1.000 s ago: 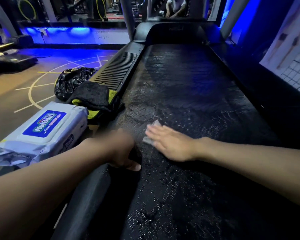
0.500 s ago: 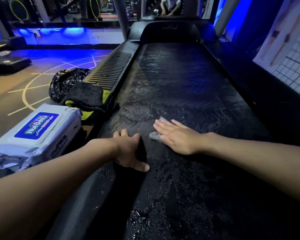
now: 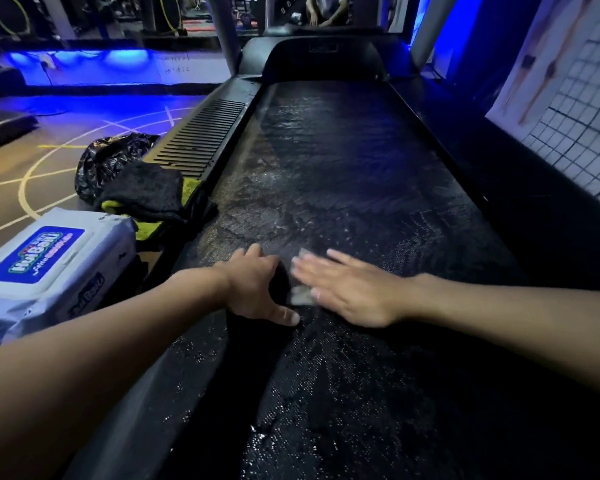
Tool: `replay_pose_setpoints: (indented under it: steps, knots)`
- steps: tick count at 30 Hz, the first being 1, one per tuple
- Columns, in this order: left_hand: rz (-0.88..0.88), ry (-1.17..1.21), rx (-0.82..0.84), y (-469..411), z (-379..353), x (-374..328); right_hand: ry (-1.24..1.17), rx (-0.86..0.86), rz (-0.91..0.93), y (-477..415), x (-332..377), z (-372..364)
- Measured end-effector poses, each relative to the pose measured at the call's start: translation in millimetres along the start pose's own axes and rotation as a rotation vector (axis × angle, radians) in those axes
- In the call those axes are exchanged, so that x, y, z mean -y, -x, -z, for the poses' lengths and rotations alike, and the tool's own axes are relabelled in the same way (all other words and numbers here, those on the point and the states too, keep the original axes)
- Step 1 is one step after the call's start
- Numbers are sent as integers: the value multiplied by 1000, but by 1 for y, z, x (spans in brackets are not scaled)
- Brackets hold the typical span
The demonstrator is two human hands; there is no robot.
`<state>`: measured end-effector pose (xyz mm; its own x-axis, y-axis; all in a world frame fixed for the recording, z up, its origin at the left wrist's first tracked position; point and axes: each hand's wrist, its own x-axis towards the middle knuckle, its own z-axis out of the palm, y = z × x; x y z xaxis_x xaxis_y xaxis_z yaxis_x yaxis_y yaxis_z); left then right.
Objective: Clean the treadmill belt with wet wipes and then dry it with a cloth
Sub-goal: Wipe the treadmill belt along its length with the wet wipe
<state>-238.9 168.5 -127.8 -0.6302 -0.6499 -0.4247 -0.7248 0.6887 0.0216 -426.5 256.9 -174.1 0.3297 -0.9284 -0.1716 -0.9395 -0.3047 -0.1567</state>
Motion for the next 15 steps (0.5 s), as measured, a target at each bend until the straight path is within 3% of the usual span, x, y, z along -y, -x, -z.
replay_pose_setpoints:
  steps: [3,7,11,15]
  knots:
    - [52,-58,-21,-2,0,-8,-48,-68,-219,-14,-15,6]
    - [17,-88,-35,-9,-2,-10,-50,-21,-12,8,1,-7]
    - [-8,-91,-4,-11,0,-10,-87,3,-212,-3,-24,11]
    - [-66,6,61,-14,8,-15,-27,35,-39,19,-6,-5]
